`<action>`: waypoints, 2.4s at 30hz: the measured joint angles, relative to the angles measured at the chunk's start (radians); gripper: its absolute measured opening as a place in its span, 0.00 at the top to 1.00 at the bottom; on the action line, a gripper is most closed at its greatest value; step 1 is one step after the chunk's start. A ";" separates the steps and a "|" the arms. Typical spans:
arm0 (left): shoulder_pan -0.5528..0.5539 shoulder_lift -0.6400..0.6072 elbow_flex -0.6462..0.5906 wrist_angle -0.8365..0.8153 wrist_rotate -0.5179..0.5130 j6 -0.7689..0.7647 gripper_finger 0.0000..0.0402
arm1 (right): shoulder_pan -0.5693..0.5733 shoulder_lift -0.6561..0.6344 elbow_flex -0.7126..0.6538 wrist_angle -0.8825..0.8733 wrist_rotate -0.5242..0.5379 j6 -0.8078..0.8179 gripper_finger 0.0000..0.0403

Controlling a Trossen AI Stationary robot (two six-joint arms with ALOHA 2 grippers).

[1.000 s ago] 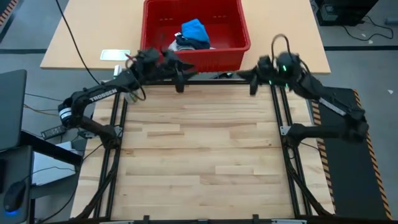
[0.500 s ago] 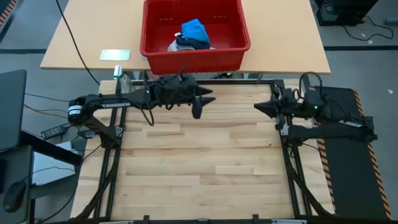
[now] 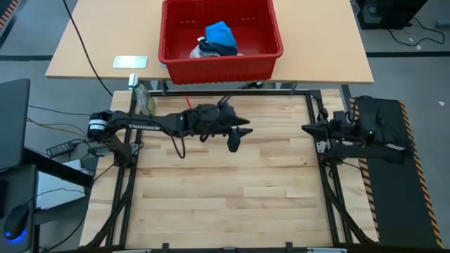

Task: Fold laundry
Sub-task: Return to Home Position

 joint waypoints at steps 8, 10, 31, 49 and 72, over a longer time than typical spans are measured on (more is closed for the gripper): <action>-0.012 0.038 0.000 0.029 -0.014 -0.030 0.52 | 0.002 -0.092 -0.183 0.093 -0.063 0.093 1.00; -0.011 0.040 0.000 0.023 -0.014 -0.029 0.52 | 0.005 -0.069 -0.236 0.203 -0.088 0.112 1.00; 0.017 0.052 -0.001 0.008 -0.016 -0.136 0.52 | 0.014 -0.050 -0.319 0.282 -0.062 -0.004 1.00; 0.053 -0.148 -0.397 0.076 0.032 -0.122 0.52 | 0.093 -0.051 -0.439 0.355 0.198 0.073 0.99; 0.049 -1.177 -1.194 0.089 0.015 -0.207 0.52 | 0.093 -0.048 -0.454 0.364 0.055 0.084 0.98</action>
